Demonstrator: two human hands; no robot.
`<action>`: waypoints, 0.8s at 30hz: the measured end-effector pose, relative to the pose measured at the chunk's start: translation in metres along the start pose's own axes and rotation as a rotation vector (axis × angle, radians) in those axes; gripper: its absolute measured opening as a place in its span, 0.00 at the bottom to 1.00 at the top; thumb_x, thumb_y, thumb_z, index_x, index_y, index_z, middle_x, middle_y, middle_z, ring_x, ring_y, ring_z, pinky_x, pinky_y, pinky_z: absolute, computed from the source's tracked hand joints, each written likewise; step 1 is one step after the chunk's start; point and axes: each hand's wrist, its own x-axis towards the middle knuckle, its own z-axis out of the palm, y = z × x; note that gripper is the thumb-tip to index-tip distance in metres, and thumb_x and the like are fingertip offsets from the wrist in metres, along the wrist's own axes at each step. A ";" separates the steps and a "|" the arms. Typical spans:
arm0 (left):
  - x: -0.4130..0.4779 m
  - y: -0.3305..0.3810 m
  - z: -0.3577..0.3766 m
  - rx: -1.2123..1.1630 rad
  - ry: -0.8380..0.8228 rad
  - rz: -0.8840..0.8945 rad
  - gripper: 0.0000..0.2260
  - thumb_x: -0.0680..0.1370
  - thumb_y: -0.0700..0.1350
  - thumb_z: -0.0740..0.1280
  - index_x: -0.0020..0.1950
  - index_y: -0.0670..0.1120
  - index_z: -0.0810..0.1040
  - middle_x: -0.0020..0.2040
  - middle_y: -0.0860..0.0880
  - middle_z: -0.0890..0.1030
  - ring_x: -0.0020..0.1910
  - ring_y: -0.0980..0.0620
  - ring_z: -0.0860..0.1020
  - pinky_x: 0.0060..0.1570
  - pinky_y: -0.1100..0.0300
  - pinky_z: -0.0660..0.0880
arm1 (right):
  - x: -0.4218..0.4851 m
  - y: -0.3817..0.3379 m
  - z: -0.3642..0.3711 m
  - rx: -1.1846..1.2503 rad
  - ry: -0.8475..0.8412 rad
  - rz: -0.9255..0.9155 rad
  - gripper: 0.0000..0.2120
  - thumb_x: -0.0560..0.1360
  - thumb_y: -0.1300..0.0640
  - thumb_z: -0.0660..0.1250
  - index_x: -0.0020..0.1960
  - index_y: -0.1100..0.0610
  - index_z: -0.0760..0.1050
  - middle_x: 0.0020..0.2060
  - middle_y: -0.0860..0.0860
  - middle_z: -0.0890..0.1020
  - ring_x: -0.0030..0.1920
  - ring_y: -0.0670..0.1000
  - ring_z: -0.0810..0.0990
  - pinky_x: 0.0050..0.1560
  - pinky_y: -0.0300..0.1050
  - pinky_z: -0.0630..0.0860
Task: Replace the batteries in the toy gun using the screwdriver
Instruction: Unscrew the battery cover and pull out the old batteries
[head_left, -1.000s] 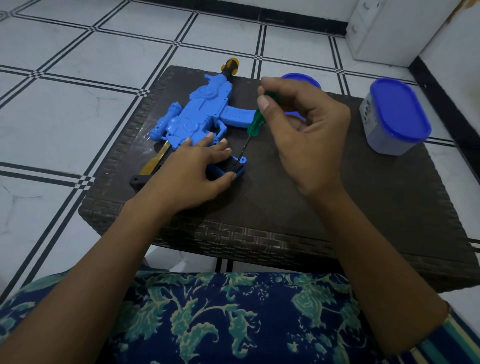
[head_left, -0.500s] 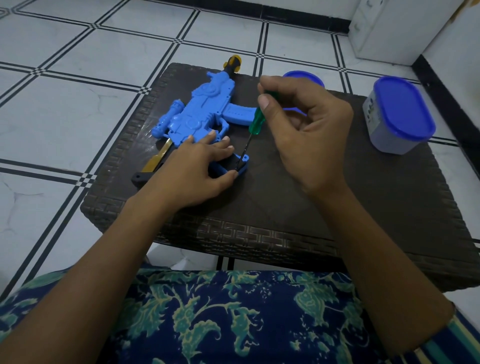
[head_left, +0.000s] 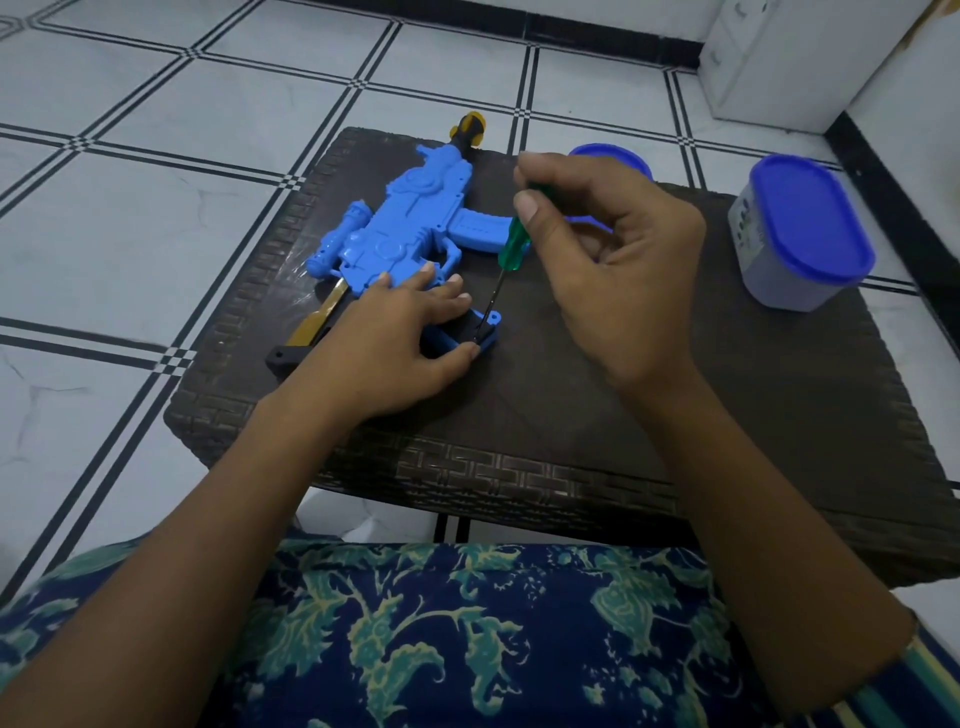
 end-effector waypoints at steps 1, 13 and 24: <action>0.000 0.000 0.000 -0.001 0.001 -0.001 0.25 0.76 0.53 0.67 0.71 0.48 0.71 0.74 0.53 0.66 0.76 0.55 0.56 0.75 0.51 0.50 | 0.001 0.000 -0.001 0.011 -0.016 0.005 0.08 0.75 0.67 0.69 0.54 0.66 0.81 0.46 0.53 0.84 0.48 0.45 0.84 0.45 0.40 0.81; 0.000 0.001 0.000 -0.024 -0.007 0.001 0.25 0.76 0.52 0.67 0.72 0.48 0.70 0.75 0.54 0.65 0.76 0.56 0.54 0.74 0.53 0.47 | -0.002 -0.006 0.001 0.141 -0.079 0.018 0.08 0.72 0.70 0.72 0.48 0.61 0.79 0.47 0.58 0.81 0.51 0.50 0.82 0.41 0.39 0.79; 0.000 0.000 0.000 -0.036 -0.008 0.004 0.25 0.76 0.53 0.67 0.72 0.49 0.70 0.75 0.54 0.64 0.76 0.56 0.54 0.74 0.54 0.47 | -0.002 -0.009 -0.001 0.294 -0.101 0.195 0.11 0.74 0.73 0.68 0.55 0.65 0.78 0.48 0.60 0.83 0.52 0.52 0.84 0.50 0.41 0.80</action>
